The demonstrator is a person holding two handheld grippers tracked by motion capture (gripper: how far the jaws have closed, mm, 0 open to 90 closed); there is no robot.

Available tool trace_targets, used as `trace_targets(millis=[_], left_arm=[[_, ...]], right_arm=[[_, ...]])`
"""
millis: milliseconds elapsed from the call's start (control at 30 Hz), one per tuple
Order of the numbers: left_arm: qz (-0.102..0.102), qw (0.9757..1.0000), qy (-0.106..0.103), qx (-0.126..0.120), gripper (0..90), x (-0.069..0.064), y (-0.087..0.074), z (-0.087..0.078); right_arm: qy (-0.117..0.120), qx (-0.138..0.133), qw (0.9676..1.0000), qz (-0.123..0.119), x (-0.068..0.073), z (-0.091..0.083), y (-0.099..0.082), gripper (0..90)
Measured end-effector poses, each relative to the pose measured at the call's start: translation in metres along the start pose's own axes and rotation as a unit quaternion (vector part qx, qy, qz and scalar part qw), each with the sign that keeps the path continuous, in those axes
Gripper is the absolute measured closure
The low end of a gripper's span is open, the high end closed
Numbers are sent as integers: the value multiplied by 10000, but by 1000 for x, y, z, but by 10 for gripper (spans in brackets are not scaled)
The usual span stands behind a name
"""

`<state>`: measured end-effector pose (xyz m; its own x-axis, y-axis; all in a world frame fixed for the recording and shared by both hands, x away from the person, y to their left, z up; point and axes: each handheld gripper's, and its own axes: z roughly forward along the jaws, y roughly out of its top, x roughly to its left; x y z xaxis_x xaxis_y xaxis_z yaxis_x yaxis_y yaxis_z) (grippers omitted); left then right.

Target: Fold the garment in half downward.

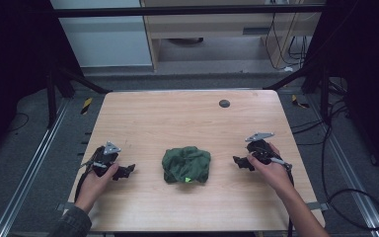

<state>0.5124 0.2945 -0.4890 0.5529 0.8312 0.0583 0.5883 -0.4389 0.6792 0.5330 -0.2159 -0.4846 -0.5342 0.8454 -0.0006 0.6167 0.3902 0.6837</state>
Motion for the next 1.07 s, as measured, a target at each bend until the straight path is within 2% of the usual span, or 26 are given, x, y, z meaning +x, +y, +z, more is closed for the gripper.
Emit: trace_targets(millis=[200,267,367,433,600,667,700,733,867,1000,1067], left_arm=[[-171,9998,43,-23,63,7,0,6],[-191,9998,59,22,63,8,-1,9],[-244,9997,28,93,63,8,-2,14],[-290,9996,37,26,53,8,-2,16],[-301,9992,60,-236,16,8,-4,22],[-304,9993,73,-221,3,8,-4,23],[-329,9992,82,-219,0,8,-3,23],[-338,9992,90,-217,0,8,-4,23],[-389,9989,121,-214,0,9,-4,23],[-415,9988,144,-207,0,9,-4,23],[-494,9984,192,-215,0,7,-4,23]], right_arm=[[-52,-13,9996,273,-10,8,-2,107],[-124,-35,9994,328,-13,10,-2,105],[-362,-38,9985,417,-17,14,-3,108],[-390,-58,9978,540,-19,17,-4,104],[-520,-185,9953,801,-23,23,-5,83],[-660,-329,9928,944,-23,27,-6,60],[-809,-371,9915,944,-22,30,-6,47],[-919,-321,9913,883,-21,31,-5,36],[-1118,-265,9871,1114,-19,33,-5,3],[-1129,-264,9869,1125,-18,33,-5,3],[-1141,-263,9866,1137,-18,32,-5,3]])
